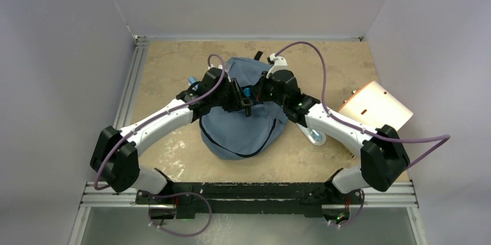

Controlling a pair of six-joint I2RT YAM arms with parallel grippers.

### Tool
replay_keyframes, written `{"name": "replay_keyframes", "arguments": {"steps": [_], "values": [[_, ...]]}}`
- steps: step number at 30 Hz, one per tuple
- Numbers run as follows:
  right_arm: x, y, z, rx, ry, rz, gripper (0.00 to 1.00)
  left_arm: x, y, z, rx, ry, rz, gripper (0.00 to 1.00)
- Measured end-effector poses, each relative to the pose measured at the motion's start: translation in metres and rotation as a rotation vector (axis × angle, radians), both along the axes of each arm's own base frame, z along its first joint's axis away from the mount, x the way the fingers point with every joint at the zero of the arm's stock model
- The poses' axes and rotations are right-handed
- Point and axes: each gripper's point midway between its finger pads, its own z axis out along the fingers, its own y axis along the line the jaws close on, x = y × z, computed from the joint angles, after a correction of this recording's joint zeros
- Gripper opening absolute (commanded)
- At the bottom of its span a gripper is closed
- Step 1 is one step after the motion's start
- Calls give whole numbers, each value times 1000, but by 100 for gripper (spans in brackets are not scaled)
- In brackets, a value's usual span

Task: Pack the student bag
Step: Place the stationery in the student bag.

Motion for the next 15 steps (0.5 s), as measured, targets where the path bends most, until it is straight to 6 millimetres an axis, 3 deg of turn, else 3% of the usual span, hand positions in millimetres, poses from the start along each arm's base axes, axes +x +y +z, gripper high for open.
{"name": "replay_keyframes", "arguments": {"steps": [4, 15], "values": [[0, 0, 0, 0, 0, -1, 0, 12, 0, 2, 3, -16, 12, 14], [-3, 2, -1, 10, 8, 14, 0, 31, 4, -23, 30, 27, 34, 14]]}}
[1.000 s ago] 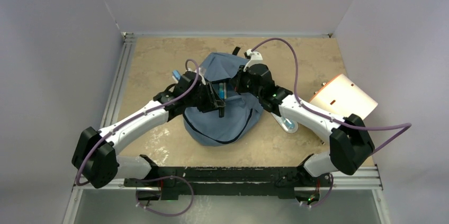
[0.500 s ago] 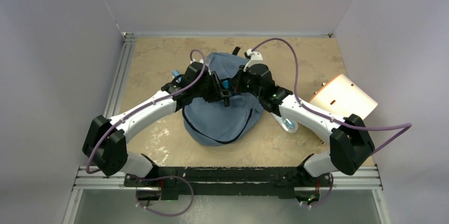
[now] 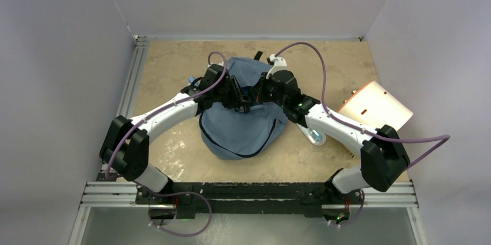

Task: Pack the student bag
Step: Place the stationery in the student bag.

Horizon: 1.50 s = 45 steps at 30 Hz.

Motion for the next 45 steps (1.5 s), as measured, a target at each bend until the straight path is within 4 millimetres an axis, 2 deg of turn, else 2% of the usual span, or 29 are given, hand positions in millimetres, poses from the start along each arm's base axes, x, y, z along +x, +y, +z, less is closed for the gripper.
{"name": "replay_keyframes", "arguments": {"steps": [5, 12, 18, 21, 25, 28, 32, 39, 45], "values": [[-1, 1, 0, 2, 2, 1, 0, 7, 4, 3, -12, -8, 3, 14], [-2, 2, 0, 2, 2, 5, 0, 32, 19, 14, -39, -36, 41, 14], [-2, 3, 0, 11, 5, 1, 0, 42, 14, 10, -53, -26, 30, 14], [-2, 3, 0, 13, 7, 0, 0, 45, 10, 4, -56, -16, 22, 17], [-2, 3, -1, 14, 8, -1, 0, 49, 6, 0, -61, -9, 17, 30], [-2, 2, -2, 12, 10, -1, 0, 49, 4, -1, -64, -4, 9, 41], [-2, 2, -2, 12, 9, -2, 0, 49, 4, -2, -61, -5, 6, 51], [-2, 3, 1, 23, 3, -1, 0, 41, 12, 5, -46, -22, 6, 52], [-2, 4, 0, 23, 3, 1, 0, 22, 27, 37, -42, -113, 0, 50]]}}
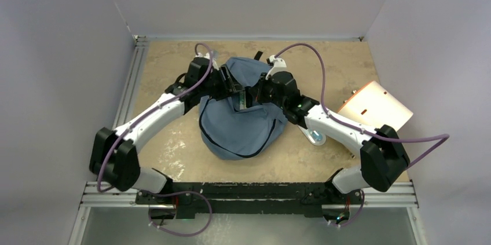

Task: Pack the student bag
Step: Place the stationery in the student bag.

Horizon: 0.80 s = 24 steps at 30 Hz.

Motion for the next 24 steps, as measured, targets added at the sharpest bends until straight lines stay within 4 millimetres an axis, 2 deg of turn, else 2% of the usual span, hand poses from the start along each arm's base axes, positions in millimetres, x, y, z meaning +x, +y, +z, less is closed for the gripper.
{"name": "replay_keyframes", "arguments": {"steps": [4, 6, 9, 12, 17, 24], "values": [[-1, 0, -2, -3, 3, 2, 0, -21, 20, 26, 15, -101, 7, 50], [-2, 0, -2, -3, 3, 2, 0, -31, 31, 32, 28, -134, 18, 50], [-1, 0, -3, -3, 3, 2, 0, -41, 56, 33, 64, -155, 66, 49], [-1, 0, -2, -2, 2, 2, 0, -33, 88, 27, 115, -134, 163, 49], [-2, 0, -3, -3, 3, 2, 0, -10, 152, -5, 251, -50, 345, 48], [-2, 0, -1, -3, 2, 2, 0, 15, 195, -70, 379, 123, 405, 46]]}}
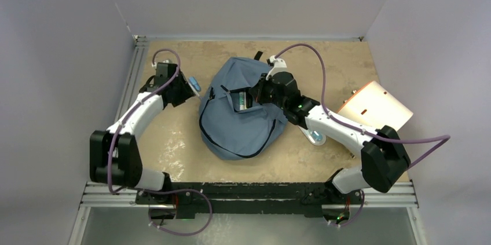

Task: Pack the student bag
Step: Place the stationery in the student bag, then pick up the stationery from the center of the board.

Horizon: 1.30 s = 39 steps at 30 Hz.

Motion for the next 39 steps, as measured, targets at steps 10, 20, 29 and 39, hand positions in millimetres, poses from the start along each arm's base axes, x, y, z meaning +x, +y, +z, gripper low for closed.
{"name": "replay_keyframes", "arguments": {"steps": [10, 20, 29, 39], "values": [[-3, -3, 2, -5, 5, -1, 0, 56, 24, -35, 40, 48, 28, 42], [-4, -4, 1, -8, 10, 0, 0, 81, 24, -60, 59, 78, 10, 41], [-5, -4, 0, -11, 13, 1, 0, 85, 25, -77, 66, 115, 10, 40], [-8, -7, -2, -14, 17, 1, 0, 90, 25, -90, 67, 139, 9, 38]]}}
